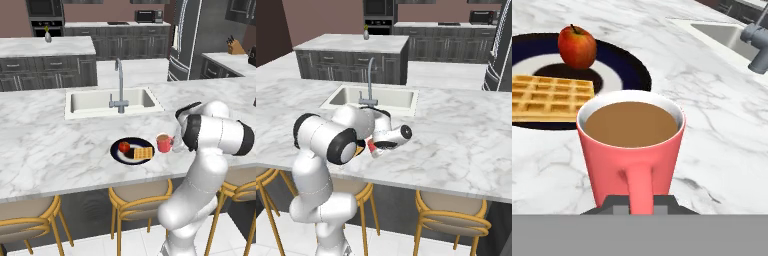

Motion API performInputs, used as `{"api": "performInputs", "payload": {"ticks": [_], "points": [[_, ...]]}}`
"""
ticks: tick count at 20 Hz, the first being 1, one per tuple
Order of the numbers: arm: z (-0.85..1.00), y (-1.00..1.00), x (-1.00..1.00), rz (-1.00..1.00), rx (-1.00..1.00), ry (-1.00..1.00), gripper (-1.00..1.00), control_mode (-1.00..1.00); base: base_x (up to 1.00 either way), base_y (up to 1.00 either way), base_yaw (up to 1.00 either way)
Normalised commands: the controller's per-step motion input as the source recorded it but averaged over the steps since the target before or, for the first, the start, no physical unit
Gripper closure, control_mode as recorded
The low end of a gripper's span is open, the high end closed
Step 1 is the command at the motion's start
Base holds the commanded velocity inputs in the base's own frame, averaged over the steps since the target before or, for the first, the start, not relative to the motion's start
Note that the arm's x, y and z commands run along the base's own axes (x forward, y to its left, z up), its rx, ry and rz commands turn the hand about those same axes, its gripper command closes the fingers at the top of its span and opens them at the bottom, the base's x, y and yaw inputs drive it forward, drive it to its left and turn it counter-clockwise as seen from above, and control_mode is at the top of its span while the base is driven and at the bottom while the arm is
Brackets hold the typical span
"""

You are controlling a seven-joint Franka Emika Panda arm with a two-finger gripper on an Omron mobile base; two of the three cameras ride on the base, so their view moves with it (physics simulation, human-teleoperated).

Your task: Pick up the brewed coffee from the coffee machine and place it next to the breakfast plate on the dining counter.

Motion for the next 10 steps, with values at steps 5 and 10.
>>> {"api": "performInputs", "payload": {"ticks": [5,10], "points": [[-0.4,-0.19,0.35,0.08,0.0,-0.02,1.0,-1.0,0.0,0.0,0.0],[-0.35,-0.07,0.33,0.07,0.0,-0.02,-1.0,-1.0,0.0,0.0,0.0]]}}
